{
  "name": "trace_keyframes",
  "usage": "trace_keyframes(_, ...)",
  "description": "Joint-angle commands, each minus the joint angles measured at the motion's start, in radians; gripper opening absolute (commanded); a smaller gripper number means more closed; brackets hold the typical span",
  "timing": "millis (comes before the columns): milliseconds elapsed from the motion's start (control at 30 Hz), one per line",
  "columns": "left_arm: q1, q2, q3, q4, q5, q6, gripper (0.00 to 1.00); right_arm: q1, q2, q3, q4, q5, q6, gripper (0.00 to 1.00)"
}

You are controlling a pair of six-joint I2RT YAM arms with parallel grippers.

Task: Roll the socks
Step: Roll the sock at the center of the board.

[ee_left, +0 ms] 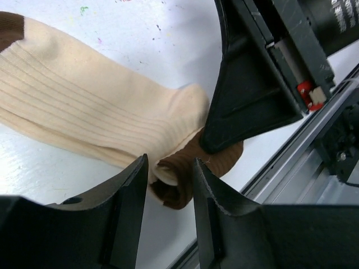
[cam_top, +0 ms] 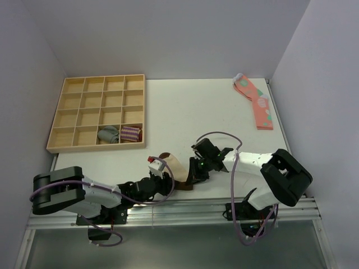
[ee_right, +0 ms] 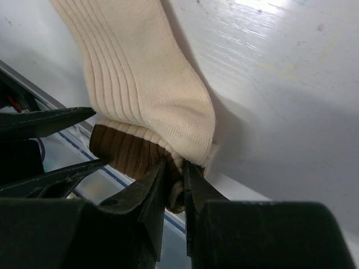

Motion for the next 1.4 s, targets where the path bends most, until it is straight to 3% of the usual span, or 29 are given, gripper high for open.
trace_keyframes(0, -0.02, 0.013, -0.014, 0.096, -0.037, 0.05, 0.42, -0.025, 0.042, 0.013, -0.18, 0.043, -0.092, 0.13)
trace_keyframes(533, -0.075, -0.01, 0.009, 0.098, -0.066, 0.118, 0.45, -0.028, 0.09, 0.005, -0.151, 0.025, -0.117, 0.13)
trace_keyframes(900, -0.08, 0.12, 0.081, 0.102, -0.047, 0.156, 0.45, -0.03, 0.084, 0.007, -0.168, 0.028, -0.127, 0.13)
trace_keyframes(1367, -0.085, 0.228, 0.035, 0.224, 0.037, 0.121, 0.42, -0.03, 0.064, -0.004, -0.148, 0.02, -0.117, 0.13)
